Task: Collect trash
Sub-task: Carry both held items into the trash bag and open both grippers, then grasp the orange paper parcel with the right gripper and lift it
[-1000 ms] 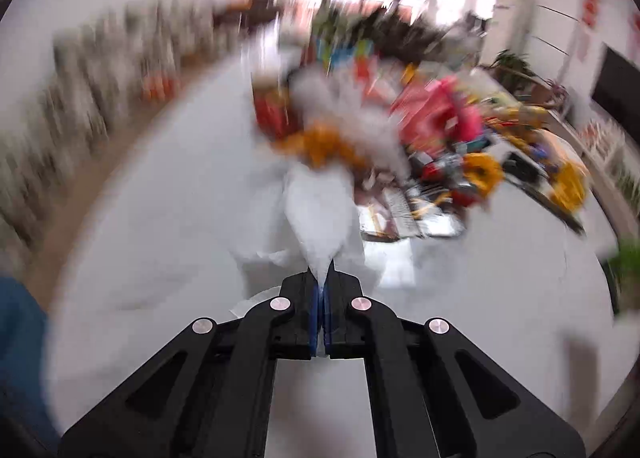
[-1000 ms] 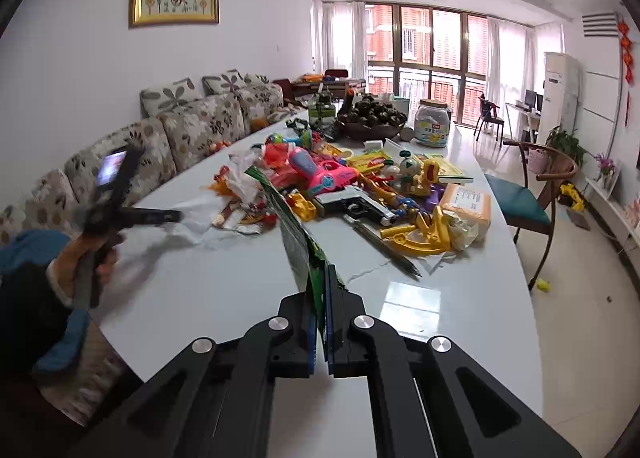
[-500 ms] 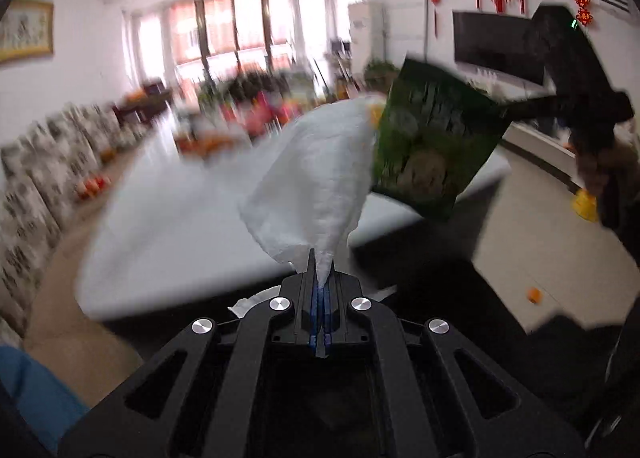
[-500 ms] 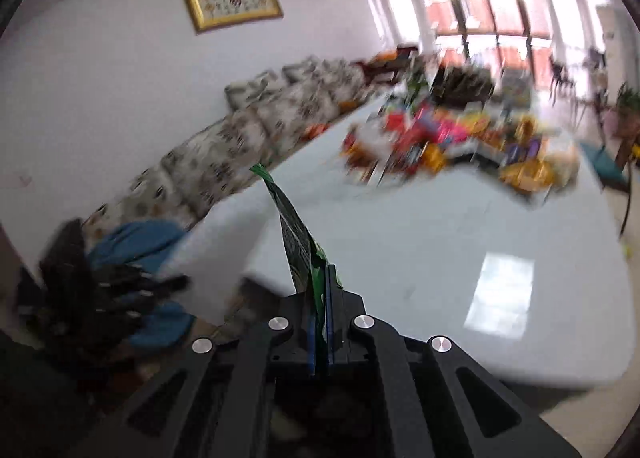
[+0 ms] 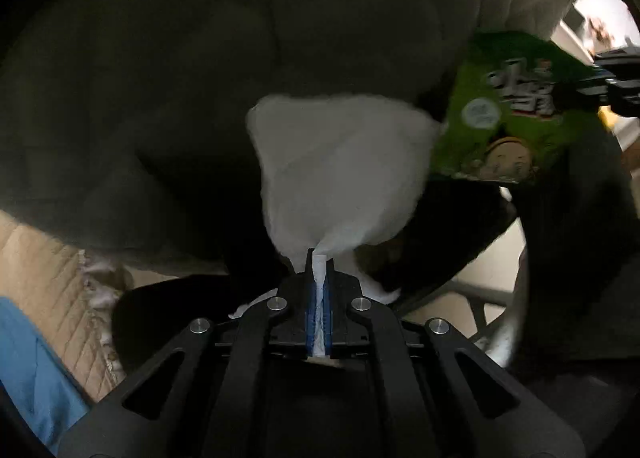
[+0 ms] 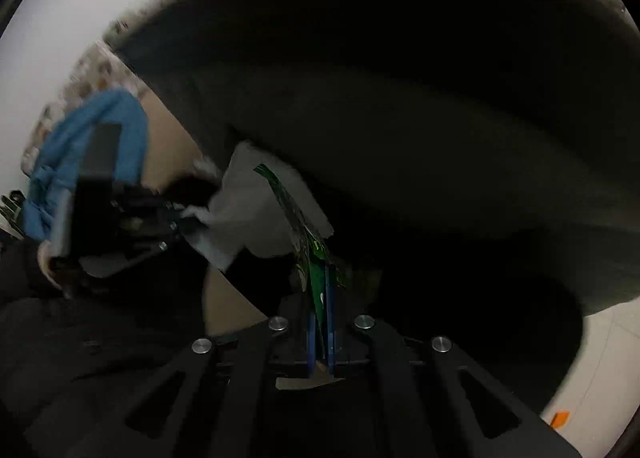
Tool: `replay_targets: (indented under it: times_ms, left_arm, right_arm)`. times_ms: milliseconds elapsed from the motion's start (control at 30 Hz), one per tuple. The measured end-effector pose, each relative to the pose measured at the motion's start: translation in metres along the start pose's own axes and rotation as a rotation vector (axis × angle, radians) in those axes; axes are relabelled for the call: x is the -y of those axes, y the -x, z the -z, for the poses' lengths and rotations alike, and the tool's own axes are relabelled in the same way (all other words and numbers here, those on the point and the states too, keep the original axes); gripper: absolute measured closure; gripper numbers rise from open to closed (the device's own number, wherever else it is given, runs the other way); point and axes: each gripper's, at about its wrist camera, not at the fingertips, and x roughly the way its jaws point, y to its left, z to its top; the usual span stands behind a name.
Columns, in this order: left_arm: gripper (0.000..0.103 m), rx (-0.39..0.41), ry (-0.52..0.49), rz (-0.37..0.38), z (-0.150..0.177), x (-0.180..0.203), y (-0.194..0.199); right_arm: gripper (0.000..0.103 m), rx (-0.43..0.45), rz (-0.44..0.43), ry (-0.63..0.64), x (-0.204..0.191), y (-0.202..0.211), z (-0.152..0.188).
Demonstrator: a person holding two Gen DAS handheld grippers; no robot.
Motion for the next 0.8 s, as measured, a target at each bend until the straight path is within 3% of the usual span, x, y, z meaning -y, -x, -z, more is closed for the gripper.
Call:
replay_targets:
  times_ms: [67,100,133,200,367,467,533,600,700,767,800]
  left_arm:
    - [0.076,-0.075,-0.005,-0.012,-0.003,0.000,-0.025]
    - [0.044,-0.091,-0.007,-0.019,-0.010,0.002,-0.032]
    - [0.025,-0.096,-0.016,-0.045,-0.010,0.003,-0.040]
    - [0.024,-0.107,-0.032,-0.048,-0.009,0.008,-0.047]
    - [0.024,-0.097,-0.044,-0.036,-0.010,0.003,-0.037]
    - [0.024,-0.054,-0.039,-0.046,-0.013,0.006,-0.010]
    - [0.024,0.007,-0.032,-0.037,-0.013,-0.001,0.022]
    - [0.024,0.074,-0.030,-0.032,-0.017,0.000,0.053]
    - [0.024,0.200,-0.036,-0.037,-0.032,0.003,0.107]
    - [0.021,0.293,-0.044,-0.054,-0.047,0.006,0.140]
    - [0.019,0.350,-0.044,-0.062,-0.056,0.008,0.157]
  right_arm:
    - [0.099,-0.059,0.029,0.029,0.003,-0.029,-0.002]
    - [0.093,-0.077,0.049,0.042,0.002,-0.039,-0.001]
    - [0.090,-0.091,0.059,0.053,0.001,-0.046,-0.001]
    - [0.068,-0.094,0.073,0.059,0.001,-0.052,0.000]
    - [0.063,-0.051,0.048,0.062,0.000,-0.029,0.005]
    - [0.063,0.051,-0.024,0.065,-0.003,0.027,0.007]
    - [0.062,0.168,-0.043,0.097,-0.008,0.088,0.003]
    - [0.055,0.271,-0.053,0.099,-0.002,0.137,-0.009]
    - [0.047,0.415,0.033,0.069,0.027,0.199,-0.047]
    - [0.044,0.493,0.150,0.054,0.062,0.223,-0.087]
    - [0.038,0.513,0.209,0.046,0.076,0.227,-0.101]
